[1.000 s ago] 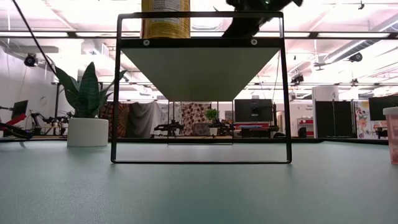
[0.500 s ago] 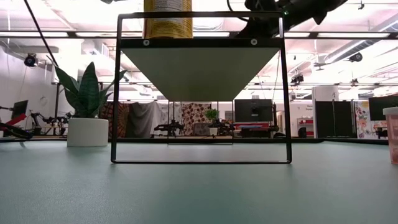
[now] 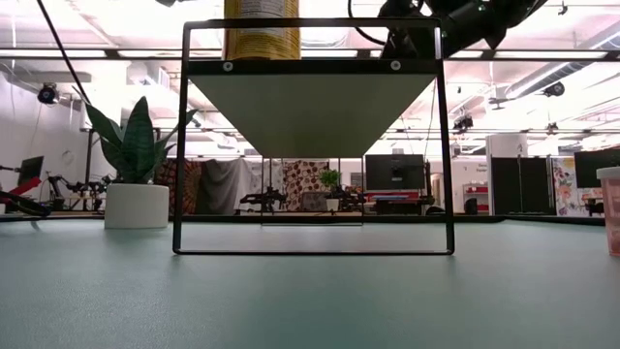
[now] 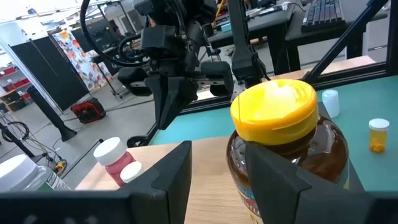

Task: Pick and place medicine bottles onto shelf by color
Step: Put the pink pill bottle on the shelf

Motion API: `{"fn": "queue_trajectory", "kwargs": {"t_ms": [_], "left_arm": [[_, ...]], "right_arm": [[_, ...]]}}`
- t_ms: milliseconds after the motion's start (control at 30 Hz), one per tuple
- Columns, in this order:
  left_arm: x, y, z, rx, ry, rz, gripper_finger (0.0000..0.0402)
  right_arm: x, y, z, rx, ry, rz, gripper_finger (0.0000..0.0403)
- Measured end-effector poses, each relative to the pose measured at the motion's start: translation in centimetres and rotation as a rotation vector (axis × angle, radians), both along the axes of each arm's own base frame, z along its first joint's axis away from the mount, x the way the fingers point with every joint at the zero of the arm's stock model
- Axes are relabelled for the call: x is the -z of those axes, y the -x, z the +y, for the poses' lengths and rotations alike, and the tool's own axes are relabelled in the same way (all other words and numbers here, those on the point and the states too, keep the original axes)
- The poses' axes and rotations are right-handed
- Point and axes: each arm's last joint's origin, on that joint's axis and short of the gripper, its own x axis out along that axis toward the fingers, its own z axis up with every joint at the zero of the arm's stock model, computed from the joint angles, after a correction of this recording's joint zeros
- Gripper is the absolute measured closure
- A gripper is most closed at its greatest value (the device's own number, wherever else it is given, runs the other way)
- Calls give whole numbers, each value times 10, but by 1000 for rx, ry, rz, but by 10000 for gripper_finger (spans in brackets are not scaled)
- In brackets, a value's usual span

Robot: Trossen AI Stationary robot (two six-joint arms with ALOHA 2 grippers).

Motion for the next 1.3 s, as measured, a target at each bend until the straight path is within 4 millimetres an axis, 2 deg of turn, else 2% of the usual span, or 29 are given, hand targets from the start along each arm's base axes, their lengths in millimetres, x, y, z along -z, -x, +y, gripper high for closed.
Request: {"fn": "queue_trajectory", "kwargs": {"t_ms": [100, 333, 700, 1100, 1300], "left_arm": [[3, 0, 0, 0, 3, -6, 268], [3, -1, 0, -2, 0, -8, 268], [2, -1, 0, -1, 0, -16, 268], [2, -1, 0, 1, -17, -15, 268], [-11, -2, 1, 1, -126, -84, 268]], "right_arm": [[-1, 0, 0, -9, 21, 1, 394], [-22, -2, -1, -12, 35, -23, 394], [-14, -1, 4, -177, 11, -28, 394], [-4, 1, 5, -188, 35, -30, 394], [6, -1, 4, -172, 35, -154, 394]]}}
